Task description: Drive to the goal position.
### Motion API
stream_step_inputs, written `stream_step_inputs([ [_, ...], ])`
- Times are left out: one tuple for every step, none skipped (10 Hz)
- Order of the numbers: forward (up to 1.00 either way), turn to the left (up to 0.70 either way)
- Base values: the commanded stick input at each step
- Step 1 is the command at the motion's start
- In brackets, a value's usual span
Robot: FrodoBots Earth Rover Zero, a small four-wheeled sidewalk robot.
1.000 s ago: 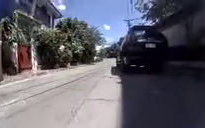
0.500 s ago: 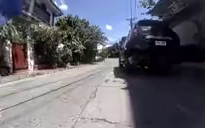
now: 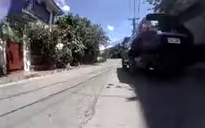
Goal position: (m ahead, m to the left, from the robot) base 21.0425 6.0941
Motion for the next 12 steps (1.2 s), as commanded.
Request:
stream_step_inputs([
  [1.00, 0.07],
  [1.00, 0.00],
  [1.00, 0.02],
  [1.00, 0.05],
  [1.00, 0.13],
  [1.00, 0.01],
  [1.00, 0.02],
  [1.00, 0.00],
  [1.00, 0.01],
  [1.00, 0.05],
  [1.00, 0.05],
  [1.00, 0.00],
])
